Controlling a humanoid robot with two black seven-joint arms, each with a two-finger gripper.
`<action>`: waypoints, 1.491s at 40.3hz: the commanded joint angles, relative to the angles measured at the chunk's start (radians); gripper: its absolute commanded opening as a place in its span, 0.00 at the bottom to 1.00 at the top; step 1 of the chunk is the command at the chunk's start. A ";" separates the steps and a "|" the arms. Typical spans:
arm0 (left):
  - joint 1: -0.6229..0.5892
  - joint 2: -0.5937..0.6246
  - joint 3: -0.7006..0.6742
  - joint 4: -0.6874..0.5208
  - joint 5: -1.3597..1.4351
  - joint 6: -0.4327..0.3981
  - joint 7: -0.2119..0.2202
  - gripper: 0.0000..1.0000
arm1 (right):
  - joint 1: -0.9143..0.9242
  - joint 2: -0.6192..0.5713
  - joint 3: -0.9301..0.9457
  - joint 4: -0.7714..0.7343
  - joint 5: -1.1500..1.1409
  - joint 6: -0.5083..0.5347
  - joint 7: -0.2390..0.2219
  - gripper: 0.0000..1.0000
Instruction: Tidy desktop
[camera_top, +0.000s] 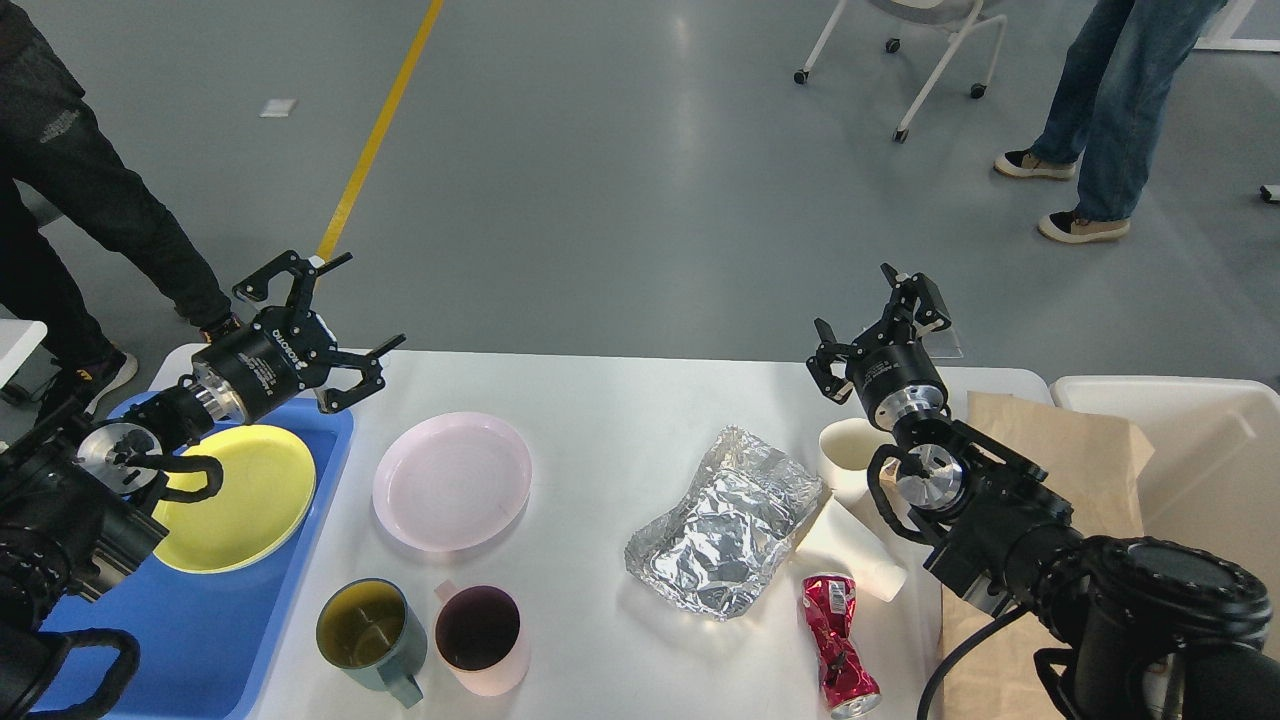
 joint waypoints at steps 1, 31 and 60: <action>-0.032 0.037 -0.021 0.000 -0.005 0.000 -0.001 1.00 | 0.000 0.000 0.001 0.000 0.000 0.000 0.000 1.00; -0.044 0.142 -0.059 0.002 -0.005 0.000 0.001 1.00 | 0.000 0.000 0.001 0.000 0.000 0.000 0.000 1.00; -0.079 0.209 -0.055 0.000 -0.004 0.000 0.002 1.00 | 0.000 0.000 0.001 0.000 0.000 0.000 0.000 1.00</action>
